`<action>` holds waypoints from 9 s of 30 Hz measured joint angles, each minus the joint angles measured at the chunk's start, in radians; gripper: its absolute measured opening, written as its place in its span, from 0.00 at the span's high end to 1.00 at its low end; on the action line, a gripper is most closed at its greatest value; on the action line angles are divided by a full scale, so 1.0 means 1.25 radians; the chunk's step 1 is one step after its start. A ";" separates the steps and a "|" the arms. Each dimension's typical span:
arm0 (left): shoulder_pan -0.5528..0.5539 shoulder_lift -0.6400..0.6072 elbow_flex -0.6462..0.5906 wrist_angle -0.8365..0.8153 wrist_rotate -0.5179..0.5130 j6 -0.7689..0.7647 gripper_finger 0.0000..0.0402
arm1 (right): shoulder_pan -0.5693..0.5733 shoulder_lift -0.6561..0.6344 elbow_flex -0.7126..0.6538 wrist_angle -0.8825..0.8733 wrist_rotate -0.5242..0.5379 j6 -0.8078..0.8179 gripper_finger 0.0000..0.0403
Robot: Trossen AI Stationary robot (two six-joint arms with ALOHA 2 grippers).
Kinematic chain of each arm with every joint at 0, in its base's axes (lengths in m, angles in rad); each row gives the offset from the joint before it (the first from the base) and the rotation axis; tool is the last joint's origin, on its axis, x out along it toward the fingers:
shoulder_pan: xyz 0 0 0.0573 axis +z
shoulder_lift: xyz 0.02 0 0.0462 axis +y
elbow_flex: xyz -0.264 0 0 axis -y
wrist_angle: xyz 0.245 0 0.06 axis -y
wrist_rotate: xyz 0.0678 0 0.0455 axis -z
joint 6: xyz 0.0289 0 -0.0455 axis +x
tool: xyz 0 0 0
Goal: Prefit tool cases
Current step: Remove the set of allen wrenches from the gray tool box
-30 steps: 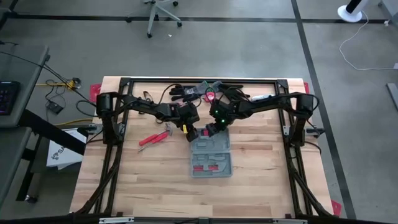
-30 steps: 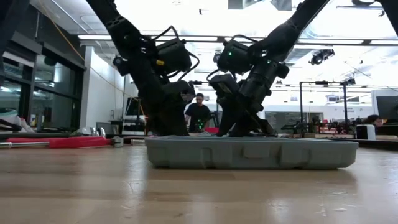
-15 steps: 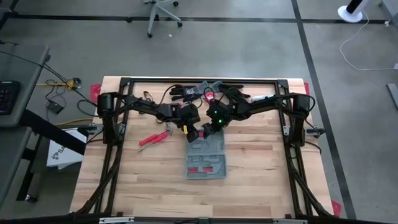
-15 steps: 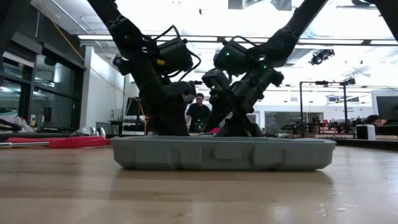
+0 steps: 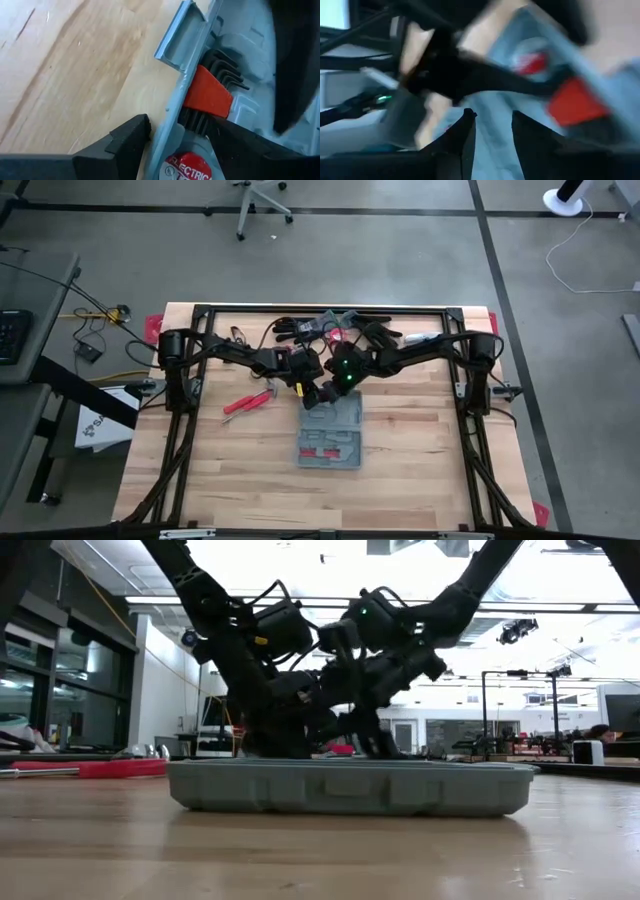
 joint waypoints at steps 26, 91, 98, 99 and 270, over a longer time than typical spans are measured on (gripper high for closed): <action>0.002 0.001 0.000 0.001 0.000 -0.001 0.48 | -0.012 -0.044 -0.002 -0.242 0.157 -0.024 0.71; -0.004 -0.030 0.004 -0.175 0.014 0.061 0.69 | -0.017 -0.049 -0.002 -0.286 0.182 -0.069 0.71; -0.004 -0.030 0.003 -0.170 0.013 0.057 0.70 | -0.010 -0.018 -0.002 -0.213 0.148 -0.068 0.68; -0.004 -0.030 0.003 -0.169 0.012 0.055 0.70 | -0.009 -0.014 -0.002 -0.210 0.148 -0.066 0.68; 0.051 0.012 -0.001 0.045 0.461 -0.008 0.62 | 0.148 -0.107 -0.121 -0.286 0.246 -0.241 0.67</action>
